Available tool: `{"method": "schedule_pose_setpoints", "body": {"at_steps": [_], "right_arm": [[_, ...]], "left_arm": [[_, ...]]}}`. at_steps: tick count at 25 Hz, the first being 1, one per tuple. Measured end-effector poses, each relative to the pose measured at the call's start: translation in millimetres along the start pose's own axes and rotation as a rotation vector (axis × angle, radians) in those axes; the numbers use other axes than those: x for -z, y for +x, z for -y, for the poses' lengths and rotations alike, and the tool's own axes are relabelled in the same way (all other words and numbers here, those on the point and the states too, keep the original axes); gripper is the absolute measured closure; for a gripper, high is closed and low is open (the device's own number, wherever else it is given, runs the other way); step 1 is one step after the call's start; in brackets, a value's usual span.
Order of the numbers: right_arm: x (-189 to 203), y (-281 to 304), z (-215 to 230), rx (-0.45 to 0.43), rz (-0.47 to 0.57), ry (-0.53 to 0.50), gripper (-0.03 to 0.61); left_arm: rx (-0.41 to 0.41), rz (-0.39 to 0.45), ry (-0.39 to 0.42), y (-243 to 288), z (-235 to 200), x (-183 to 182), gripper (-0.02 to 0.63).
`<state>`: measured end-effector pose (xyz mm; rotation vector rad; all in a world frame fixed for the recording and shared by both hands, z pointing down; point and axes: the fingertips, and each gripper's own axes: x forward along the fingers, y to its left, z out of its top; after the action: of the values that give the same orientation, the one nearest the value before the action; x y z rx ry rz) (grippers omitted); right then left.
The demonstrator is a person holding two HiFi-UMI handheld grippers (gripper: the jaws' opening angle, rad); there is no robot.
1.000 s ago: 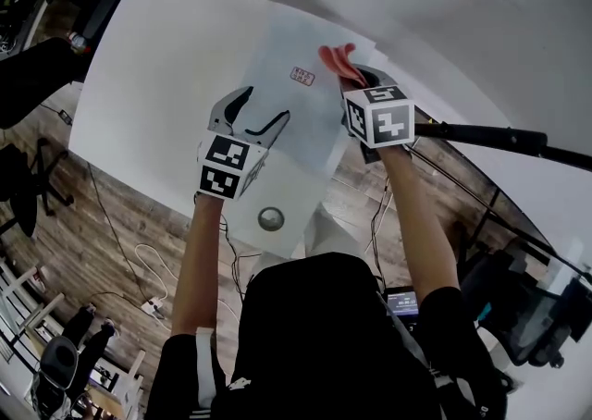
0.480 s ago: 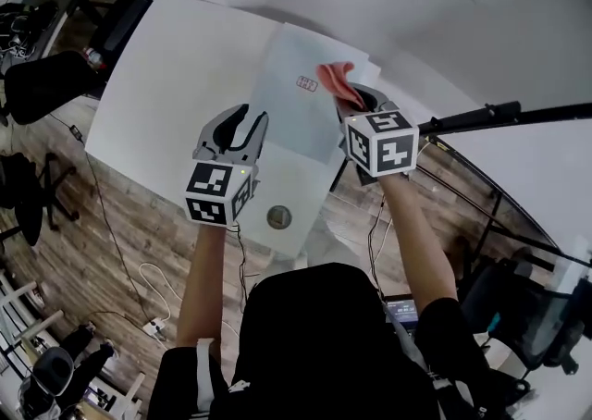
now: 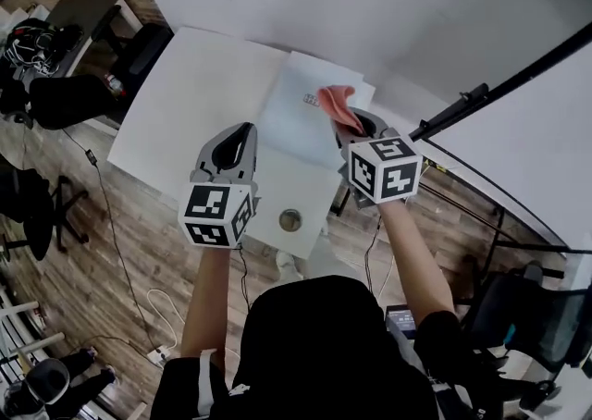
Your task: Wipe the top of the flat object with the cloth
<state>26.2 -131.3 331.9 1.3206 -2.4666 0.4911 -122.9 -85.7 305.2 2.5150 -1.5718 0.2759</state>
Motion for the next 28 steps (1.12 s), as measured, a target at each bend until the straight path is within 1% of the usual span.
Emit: {"method": "schedule_pose_setpoints", "body": {"at_steps": [3, 6, 12, 18, 25, 28], "right_arm": [[-11.2, -20.0, -19.0, 0.001, 0.042, -0.002, 0.534], [-22.4, -39.0, -36.8, 0.011, 0.082, -0.019, 0.534], [-27.6, -73.2, -71.1, 0.026, 0.141, -0.018, 0.534], [-26.3, -96.4, -98.9, 0.041, 0.192, -0.027, 0.534], [-41.2, -120.6, -128.5, 0.030, 0.247, -0.041, 0.534], [-49.4, -127.3, -136.0, 0.024, 0.269, -0.052, 0.534]], "left_arm": [[0.007, 0.036, 0.011, -24.6, 1.4, -16.4, 0.597], [0.008, 0.087, 0.039, -47.8, 2.6, -34.0, 0.600], [0.036, 0.148, 0.067, -86.9, 10.7, -53.9, 0.601], [0.081, 0.178, 0.088, -114.1, 23.1, -57.0, 0.601], [0.078, 0.217, 0.088, -150.0, 27.2, -74.5, 0.601], [0.076, 0.236, 0.088, -157.8, 28.0, -83.5, 0.601]]}}
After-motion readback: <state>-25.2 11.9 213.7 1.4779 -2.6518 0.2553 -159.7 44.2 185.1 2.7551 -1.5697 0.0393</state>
